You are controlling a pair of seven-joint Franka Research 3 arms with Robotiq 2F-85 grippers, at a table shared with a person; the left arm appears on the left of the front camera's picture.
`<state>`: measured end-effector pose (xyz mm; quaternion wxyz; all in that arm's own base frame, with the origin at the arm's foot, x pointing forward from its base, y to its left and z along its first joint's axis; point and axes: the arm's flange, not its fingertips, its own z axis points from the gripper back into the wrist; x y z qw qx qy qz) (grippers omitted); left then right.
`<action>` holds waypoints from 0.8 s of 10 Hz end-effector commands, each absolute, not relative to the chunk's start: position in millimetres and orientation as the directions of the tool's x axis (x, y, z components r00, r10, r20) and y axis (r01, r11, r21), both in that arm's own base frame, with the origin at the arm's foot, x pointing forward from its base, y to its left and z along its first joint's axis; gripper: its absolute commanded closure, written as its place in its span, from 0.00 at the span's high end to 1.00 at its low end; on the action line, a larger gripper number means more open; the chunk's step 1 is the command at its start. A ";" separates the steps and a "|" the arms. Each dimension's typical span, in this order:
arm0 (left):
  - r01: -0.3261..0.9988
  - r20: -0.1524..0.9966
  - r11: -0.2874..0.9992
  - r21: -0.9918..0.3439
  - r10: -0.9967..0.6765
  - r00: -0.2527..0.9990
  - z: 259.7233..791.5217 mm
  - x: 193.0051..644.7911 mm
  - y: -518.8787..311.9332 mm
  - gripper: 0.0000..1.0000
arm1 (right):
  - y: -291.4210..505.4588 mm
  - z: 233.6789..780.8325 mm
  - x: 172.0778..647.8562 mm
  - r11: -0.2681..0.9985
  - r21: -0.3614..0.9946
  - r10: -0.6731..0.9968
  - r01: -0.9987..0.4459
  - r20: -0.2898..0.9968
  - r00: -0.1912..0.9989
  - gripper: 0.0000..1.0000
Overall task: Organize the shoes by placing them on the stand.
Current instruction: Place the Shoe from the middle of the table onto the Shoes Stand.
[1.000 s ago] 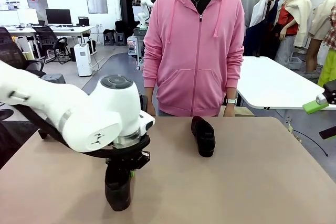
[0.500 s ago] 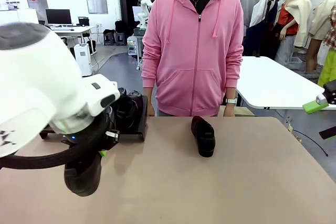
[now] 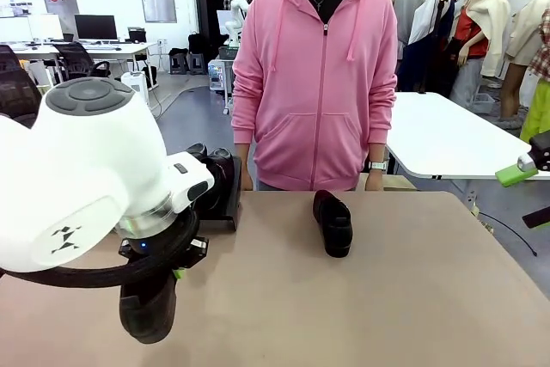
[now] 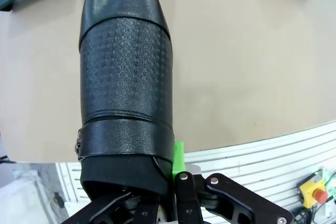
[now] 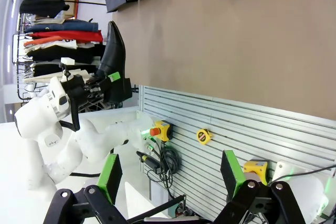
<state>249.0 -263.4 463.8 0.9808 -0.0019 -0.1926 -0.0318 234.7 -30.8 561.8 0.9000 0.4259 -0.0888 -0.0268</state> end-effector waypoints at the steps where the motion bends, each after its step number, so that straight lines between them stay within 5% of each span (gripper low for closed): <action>1: 0.070 0.396 0.997 -0.009 -0.061 0.916 474.8 248.8 -263.8 0.00 | -30.6 567.0 235.0 0.621 0.783 -0.125 -0.033 0.140 0.982 1.00; 2: 0.063 0.378 0.998 0.009 -0.062 0.924 463.8 249.0 -263.4 0.00 | -30.6 567.0 235.0 0.621 0.783 -0.125 -0.033 0.140 0.982 1.00; 6: -0.263 0.536 0.933 -0.245 0.357 0.765 542.7 316.0 -97.9 0.00 | -30.6 567.0 235.0 0.621 0.783 -0.125 -0.033 0.140 0.982 1.00; 8: -0.235 0.540 0.937 -0.259 0.342 0.769 555.5 360.8 -42.9 0.00 | -30.6 567.0 235.0 0.621 0.783 -0.125 -0.033 0.140 0.982 1.00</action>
